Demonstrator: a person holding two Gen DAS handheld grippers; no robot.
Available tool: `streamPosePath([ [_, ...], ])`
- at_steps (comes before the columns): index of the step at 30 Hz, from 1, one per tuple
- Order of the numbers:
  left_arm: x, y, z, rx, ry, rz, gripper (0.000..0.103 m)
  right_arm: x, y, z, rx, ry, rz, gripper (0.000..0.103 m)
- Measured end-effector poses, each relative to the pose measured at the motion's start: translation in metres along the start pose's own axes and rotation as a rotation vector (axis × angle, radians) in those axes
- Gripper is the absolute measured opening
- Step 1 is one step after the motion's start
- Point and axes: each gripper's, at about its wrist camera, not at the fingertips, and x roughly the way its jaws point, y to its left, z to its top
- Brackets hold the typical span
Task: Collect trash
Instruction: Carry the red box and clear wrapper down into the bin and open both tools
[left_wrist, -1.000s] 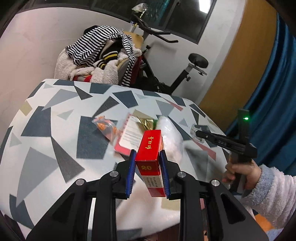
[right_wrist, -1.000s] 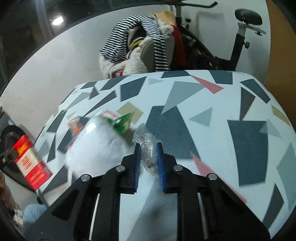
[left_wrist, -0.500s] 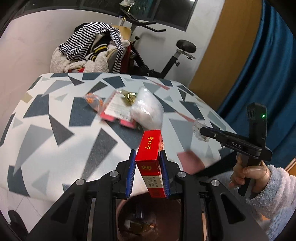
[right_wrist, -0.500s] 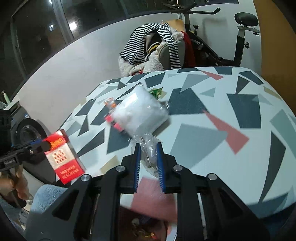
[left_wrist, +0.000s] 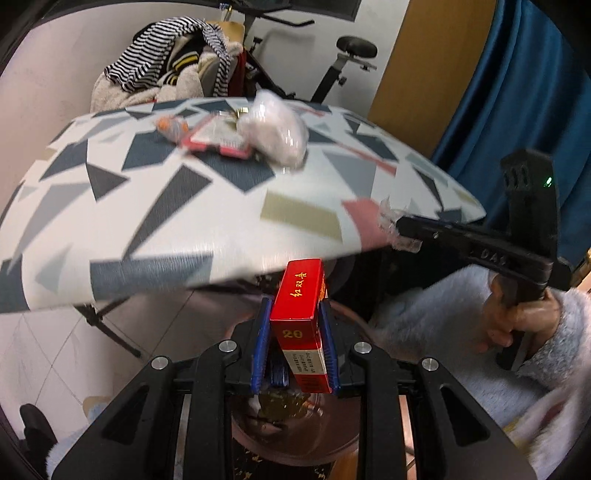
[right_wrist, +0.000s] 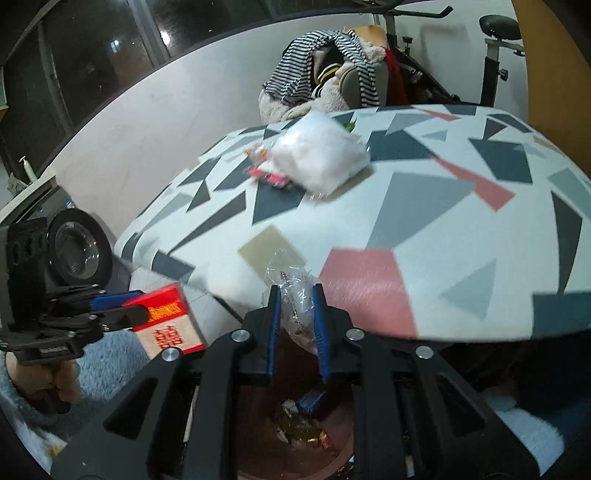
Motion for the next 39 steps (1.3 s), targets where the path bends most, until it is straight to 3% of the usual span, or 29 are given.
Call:
streamPosePath([
  [10, 0.043, 0.009, -0.028, -0.010, 0.076, 0.060, 0.025, 0.015, 0.016, -0.025, -0.025, 0.052, 0.018, 0.020],
  [24, 0.053, 0.010, -0.034, -0.031, 0.105, 0.058, 0.027, 0.037, 0.020, -0.037, -0.027, 0.121, 0.009, 0.020],
  [26, 0.051, 0.010, -0.034, -0.032, 0.099, 0.053, 0.041, 0.041, 0.021, -0.038, -0.033, 0.133, 0.008, 0.020],
  [32, 0.034, 0.011, -0.030, -0.054, 0.012, 0.059, 0.067, 0.053, 0.021, -0.043, -0.051, 0.179, -0.004, 0.020],
  [39, 0.010, 0.018, -0.025, -0.109, -0.103, 0.092, 0.081, 0.083, 0.026, -0.057, -0.082, 0.295, -0.044, 0.021],
])
